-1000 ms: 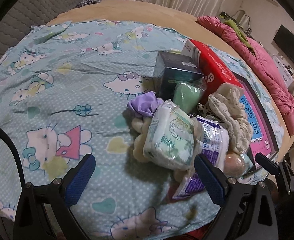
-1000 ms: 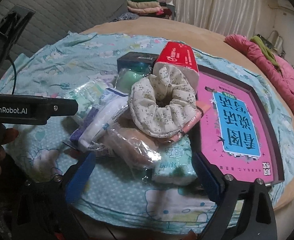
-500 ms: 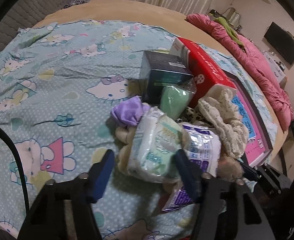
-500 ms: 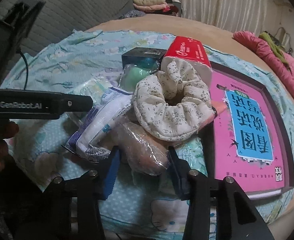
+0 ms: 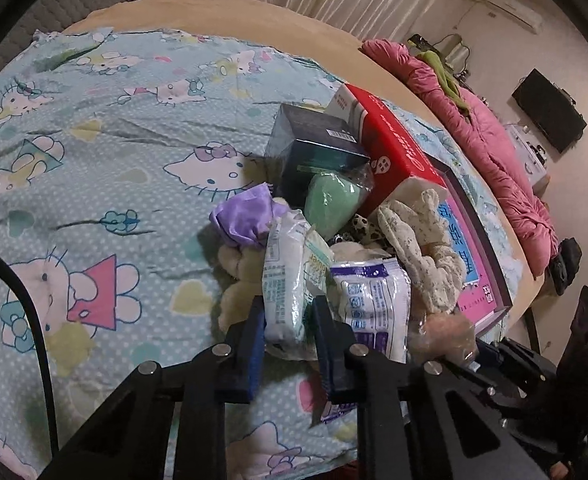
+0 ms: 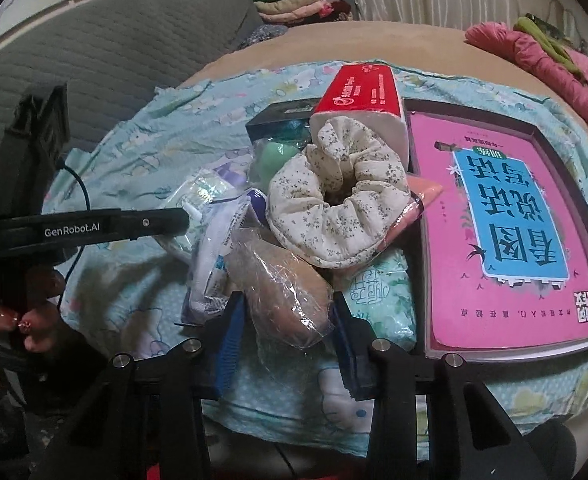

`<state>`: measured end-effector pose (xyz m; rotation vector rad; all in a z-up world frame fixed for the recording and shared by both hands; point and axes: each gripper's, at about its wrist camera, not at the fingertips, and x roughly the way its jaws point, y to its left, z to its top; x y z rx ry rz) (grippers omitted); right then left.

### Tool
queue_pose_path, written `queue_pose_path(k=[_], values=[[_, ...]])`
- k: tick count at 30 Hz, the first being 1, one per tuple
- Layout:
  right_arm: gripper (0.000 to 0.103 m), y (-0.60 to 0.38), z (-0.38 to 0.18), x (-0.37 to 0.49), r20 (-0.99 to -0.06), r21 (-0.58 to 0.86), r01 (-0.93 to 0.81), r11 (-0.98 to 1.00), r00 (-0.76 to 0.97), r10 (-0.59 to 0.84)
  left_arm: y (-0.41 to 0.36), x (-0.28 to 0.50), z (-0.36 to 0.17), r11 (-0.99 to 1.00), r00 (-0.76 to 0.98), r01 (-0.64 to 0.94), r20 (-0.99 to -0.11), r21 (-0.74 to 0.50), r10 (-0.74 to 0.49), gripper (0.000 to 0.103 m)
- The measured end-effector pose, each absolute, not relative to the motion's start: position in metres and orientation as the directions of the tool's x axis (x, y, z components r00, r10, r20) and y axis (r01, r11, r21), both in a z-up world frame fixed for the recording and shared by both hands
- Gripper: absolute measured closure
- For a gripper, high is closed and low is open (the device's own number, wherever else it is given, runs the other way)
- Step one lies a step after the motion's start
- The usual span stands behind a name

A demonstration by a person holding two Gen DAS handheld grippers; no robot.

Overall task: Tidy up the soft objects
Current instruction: 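Grasp the clear bread bag with the right tool while the left tool grasps a white pack, then lift both held items and carry them over the pink book tray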

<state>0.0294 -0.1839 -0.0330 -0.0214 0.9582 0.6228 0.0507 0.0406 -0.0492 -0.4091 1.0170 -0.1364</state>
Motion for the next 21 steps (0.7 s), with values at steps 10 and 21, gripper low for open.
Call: queue_pose_path(k=[10,21], values=[[0.061,-0.199,-0.014,0.024,-0.704,0.285,-0.500,0.818,0.471,0.533,0.040,0.039,-0.032,0.911,0.572,-0.046,-0.758,-0.410,-0.313,0.085],[0.061,-0.217,0.000,0.028,-0.651,0.320,-0.469,0.823,0.522,0.550,0.033,0.030,-0.005,0.916,0.615,-0.031,-0.730,-0.400,-0.298,0.085]])
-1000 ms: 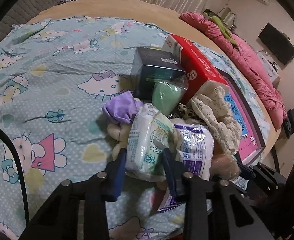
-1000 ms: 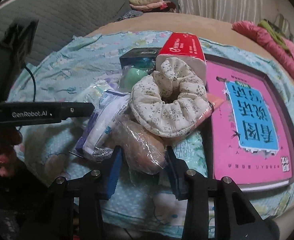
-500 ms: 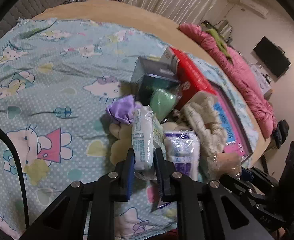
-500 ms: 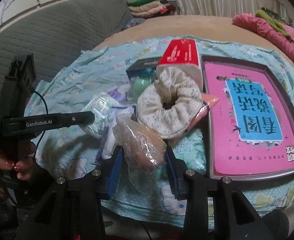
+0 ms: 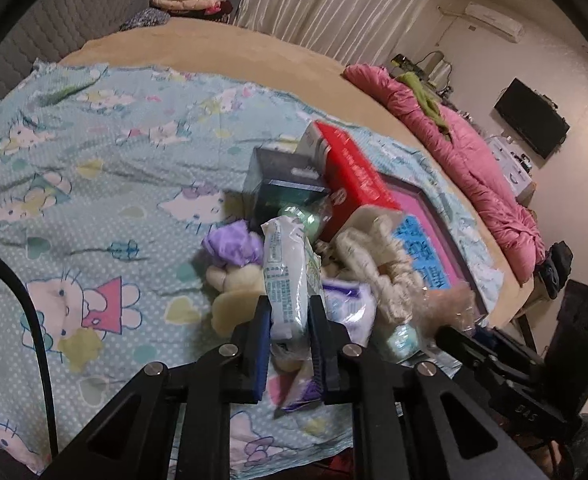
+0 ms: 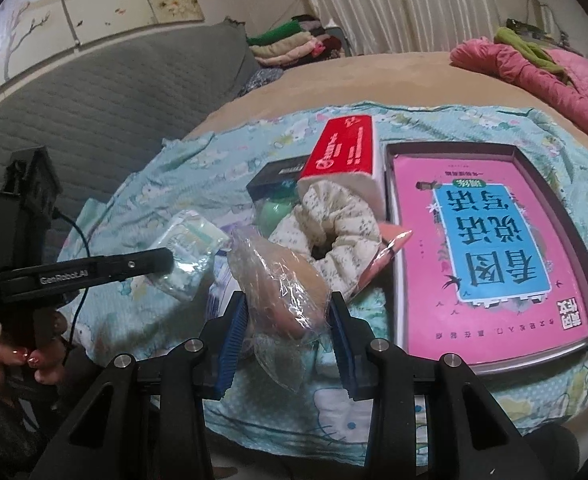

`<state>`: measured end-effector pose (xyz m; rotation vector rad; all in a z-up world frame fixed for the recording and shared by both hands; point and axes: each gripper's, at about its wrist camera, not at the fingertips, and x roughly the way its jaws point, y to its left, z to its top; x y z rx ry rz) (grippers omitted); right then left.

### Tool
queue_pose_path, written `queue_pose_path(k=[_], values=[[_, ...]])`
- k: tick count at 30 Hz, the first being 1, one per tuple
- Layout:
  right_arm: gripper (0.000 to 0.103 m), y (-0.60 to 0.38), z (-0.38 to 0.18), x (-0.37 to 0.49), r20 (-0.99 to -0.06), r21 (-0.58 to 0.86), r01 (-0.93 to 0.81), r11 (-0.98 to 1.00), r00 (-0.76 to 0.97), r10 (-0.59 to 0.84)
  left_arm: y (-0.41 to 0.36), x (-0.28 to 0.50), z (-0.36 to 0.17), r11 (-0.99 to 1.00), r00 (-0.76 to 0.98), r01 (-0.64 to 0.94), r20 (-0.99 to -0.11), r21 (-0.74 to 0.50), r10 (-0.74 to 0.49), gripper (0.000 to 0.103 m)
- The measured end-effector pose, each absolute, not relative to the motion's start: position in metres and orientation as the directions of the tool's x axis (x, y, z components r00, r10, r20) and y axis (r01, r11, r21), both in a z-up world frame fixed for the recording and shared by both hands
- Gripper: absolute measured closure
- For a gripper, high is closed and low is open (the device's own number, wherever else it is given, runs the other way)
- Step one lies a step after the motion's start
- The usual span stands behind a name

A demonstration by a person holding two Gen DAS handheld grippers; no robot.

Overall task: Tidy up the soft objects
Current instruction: 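Lift both held items and carry them over the pink book tray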

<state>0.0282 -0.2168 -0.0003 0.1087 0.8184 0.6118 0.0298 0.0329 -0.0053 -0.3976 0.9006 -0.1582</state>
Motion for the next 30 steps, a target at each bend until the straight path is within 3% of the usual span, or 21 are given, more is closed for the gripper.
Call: queue_pose_path(k=[12,30], values=[[0.062,-0.249,0.009,0.038,-0.601,0.376,-0.390,0.840,0.588,0.542,0.006,0.043,0.030,0.931,0.657,0.012,-0.700,-0.364,-0.282,0.085],[0.062,-0.345,0.014,0.059,-0.573,0.474,-0.097,0.875,0.721,0.390,-0.105,0.068,0.049,0.915,0.599,0.202,-0.695,-0.349,-0.397,0.085]])
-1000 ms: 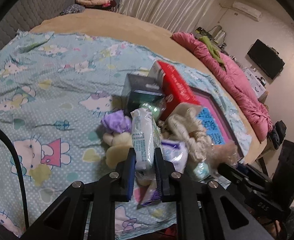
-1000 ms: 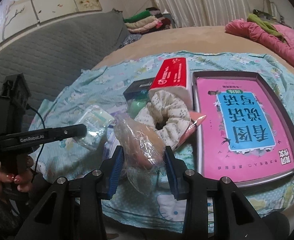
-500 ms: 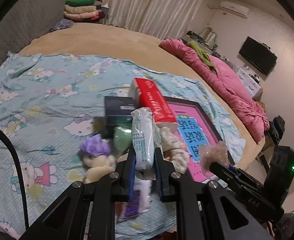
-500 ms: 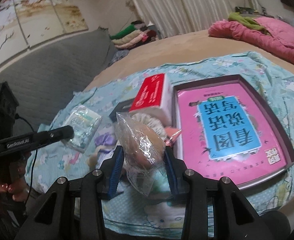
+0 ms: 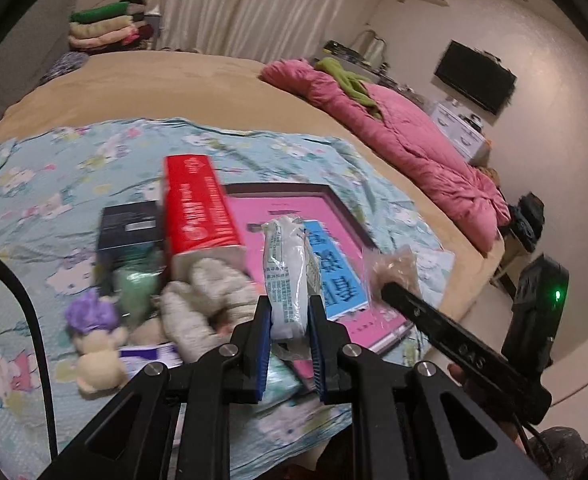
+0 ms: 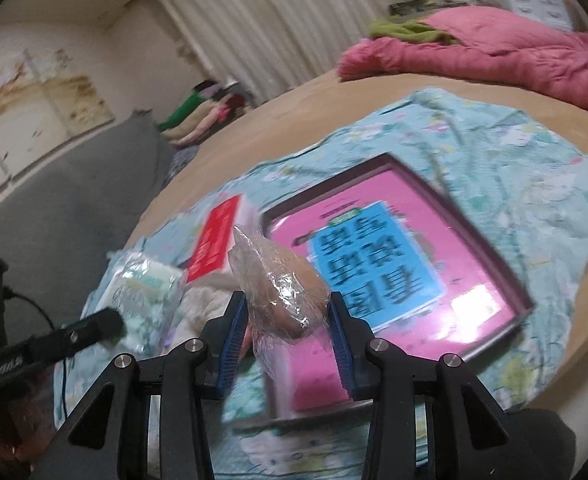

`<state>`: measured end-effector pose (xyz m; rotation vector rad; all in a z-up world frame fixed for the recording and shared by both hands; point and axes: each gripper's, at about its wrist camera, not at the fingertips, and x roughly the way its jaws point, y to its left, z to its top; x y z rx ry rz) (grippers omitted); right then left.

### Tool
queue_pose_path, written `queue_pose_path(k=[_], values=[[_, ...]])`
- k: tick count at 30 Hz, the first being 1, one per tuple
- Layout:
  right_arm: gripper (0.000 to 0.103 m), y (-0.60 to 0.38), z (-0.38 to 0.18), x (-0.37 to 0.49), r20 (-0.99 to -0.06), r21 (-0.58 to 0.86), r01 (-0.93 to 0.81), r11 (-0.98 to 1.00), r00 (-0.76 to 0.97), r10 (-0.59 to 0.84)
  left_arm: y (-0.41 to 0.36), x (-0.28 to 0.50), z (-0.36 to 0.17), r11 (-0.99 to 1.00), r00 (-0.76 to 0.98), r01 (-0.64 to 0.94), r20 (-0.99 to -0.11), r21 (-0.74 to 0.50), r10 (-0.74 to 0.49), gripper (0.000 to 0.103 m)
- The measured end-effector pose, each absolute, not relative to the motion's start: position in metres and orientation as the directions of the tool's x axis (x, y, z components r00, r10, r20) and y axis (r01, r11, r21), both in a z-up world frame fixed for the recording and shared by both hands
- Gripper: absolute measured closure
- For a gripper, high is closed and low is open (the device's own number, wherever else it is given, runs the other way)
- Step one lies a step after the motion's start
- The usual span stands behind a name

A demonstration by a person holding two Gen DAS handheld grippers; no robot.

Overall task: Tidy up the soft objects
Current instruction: 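Lift both held items and carry them over the pink book tray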

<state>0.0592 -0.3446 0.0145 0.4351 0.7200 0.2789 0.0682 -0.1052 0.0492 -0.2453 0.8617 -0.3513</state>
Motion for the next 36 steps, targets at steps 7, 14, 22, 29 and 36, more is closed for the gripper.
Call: queue_pose_path(k=[7,14,22,29,36], values=[[0.062,-0.377,0.010,0.067,-0.628,0.353,0.032,0.935,0.749,0.212,-0.150,0.084,0.033,0.908,0.536,0.242,-0.733,-0.342,-0.419,0.085],[0.062,-0.397,-0.007,0.072,-0.675,0.343,0.100,0.934,0.717,0.171,-0.184,0.095,0.018,0.911,0.491,0.285,-0.771,-0.298,-0.406,0.085],[0.062,-0.401,-0.026,0.079,-0.726,0.348,0.127,0.929,0.664,0.181,-0.210,0.103,-0.002,0.912,0.436,0.314,-0.813,-0.264,-0.386,0.085],[0.061,-0.398,-0.034,0.083,-0.764,0.305,0.150,0.940,0.629,0.147,-0.225,0.108,-0.016,0.911,0.402,0.331,-0.836,-0.246,-0.372,0.085],[0.060,-0.402,-0.042,0.085,-0.790,0.297,0.182,0.937,0.599,0.134,-0.230,0.113,-0.028,0.914,0.378,0.327,-0.853,-0.241,-0.360,0.085]])
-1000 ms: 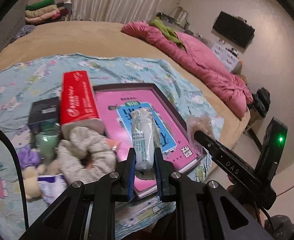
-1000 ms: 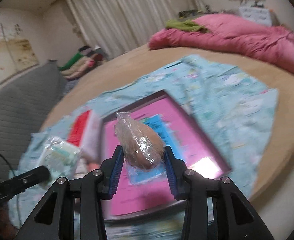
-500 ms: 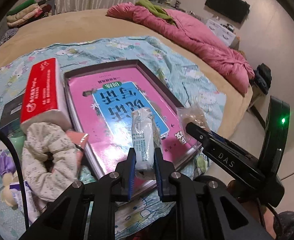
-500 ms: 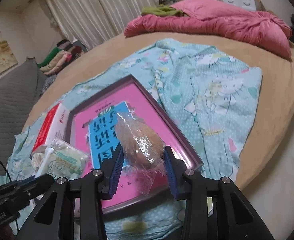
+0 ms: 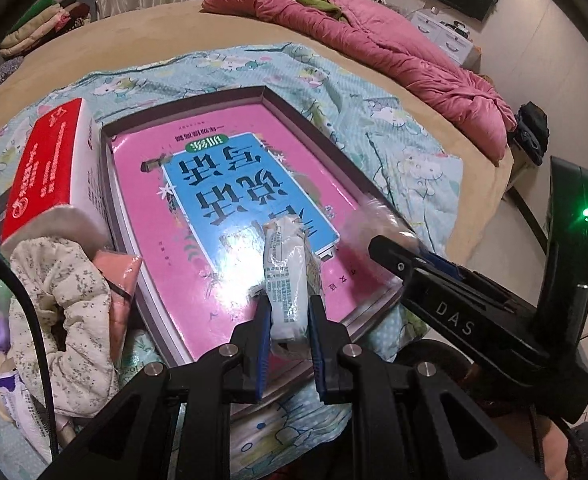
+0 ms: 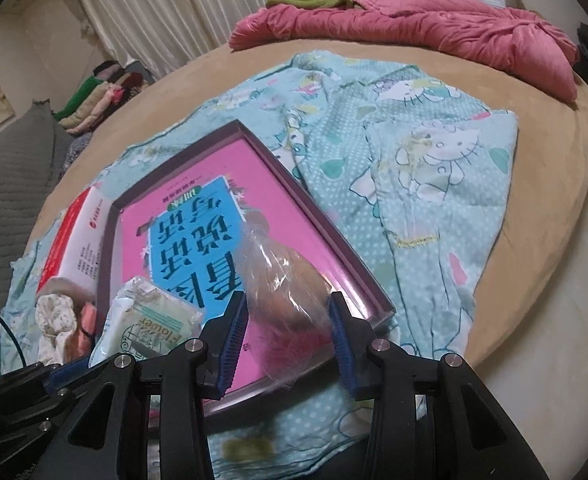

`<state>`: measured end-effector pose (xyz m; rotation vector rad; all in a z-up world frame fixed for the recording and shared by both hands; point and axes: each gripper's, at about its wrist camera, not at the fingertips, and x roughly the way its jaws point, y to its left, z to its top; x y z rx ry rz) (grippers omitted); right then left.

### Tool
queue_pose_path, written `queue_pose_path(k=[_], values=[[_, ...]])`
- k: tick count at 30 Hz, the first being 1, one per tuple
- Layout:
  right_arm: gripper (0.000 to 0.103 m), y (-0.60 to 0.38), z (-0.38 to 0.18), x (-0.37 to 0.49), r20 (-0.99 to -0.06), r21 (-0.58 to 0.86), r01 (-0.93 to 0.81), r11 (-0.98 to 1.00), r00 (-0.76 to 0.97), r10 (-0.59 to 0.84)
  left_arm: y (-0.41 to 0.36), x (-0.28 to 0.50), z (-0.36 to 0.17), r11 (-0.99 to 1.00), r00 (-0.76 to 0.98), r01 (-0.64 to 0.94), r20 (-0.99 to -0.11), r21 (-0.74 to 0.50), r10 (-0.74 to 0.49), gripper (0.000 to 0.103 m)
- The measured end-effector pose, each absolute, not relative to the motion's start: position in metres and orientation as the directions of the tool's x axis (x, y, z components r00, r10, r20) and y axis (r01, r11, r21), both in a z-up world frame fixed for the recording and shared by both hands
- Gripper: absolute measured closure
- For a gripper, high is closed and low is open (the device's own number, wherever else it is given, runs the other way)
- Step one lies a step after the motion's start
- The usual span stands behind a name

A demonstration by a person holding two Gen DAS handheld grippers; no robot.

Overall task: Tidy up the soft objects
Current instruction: 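Lift both held items and carry them over the pink book tray, then lower the bread bag onto the tray and open the right tool while the left releases its pack, then move both open tools back toward the pile of items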

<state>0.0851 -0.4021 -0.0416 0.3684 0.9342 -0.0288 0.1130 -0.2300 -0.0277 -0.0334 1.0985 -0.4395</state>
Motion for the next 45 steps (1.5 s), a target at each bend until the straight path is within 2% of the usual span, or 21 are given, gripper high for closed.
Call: queue_pose_path(k=[10,14,16,18,21,23,25,32,36,45], values=[[0.058,-0.405,-0.043,0.084,-0.792,0.294,0.208,0.933,0.599,0.116,-0.228,0.115,-0.035,0.922,0.366,0.311,-0.866,-0.230,-0.340,0.085],[0.048,-0.407,-0.040,0.082,-0.782,0.295,0.216,0.931,0.614,0.106,-0.226,0.113,-0.033,0.922,0.373,0.314,-0.864,-0.227,-0.339,0.082],[0.044,-0.408,-0.038,0.081,-0.776,0.298,0.222,0.928,0.622,0.100,-0.225,0.113,-0.031,0.922,0.377,0.309,-0.860,-0.233,-0.344,0.070],[0.043,-0.410,-0.037,0.080,-0.772,0.297,0.231,0.927,0.629,0.091,-0.224,0.113,-0.030,0.925,0.382,0.307,-0.861,-0.225,-0.336,0.062],[0.043,-0.412,-0.034,0.080,-0.765,0.299,0.236,0.925,0.638,0.085,-0.223,0.112,-0.028,0.925,0.387,0.308,-0.859,-0.221,-0.334,0.062],[0.036,-0.412,-0.033,0.079,-0.762,0.296,0.239,0.925,0.643,0.078,-0.222,0.111,-0.025,0.926,0.395,0.311,-0.857,-0.215,-0.331,0.060],[0.034,-0.413,-0.031,0.078,-0.755,0.294,0.242,0.925,0.652,0.069,-0.222,0.108,-0.022,0.927,0.407,0.316,-0.854,-0.202,-0.324,0.052],[0.030,-0.414,-0.025,0.074,-0.733,0.294,0.242,0.925,0.677,0.056,-0.217,0.098,-0.008,0.924,0.446,0.332,-0.832,-0.190,-0.331,0.045],[0.029,-0.411,-0.016,0.069,-0.697,0.287,0.223,0.932,0.716,0.044,-0.207,0.088,0.007,0.934,0.495,0.320,-0.812,-0.160,-0.308,0.034],[0.027,-0.395,0.006,0.058,-0.620,0.265,0.146,0.953,0.783,0.052,-0.177,0.072,0.024,0.955,0.539,0.255,-0.798,-0.151,-0.270,0.028]])
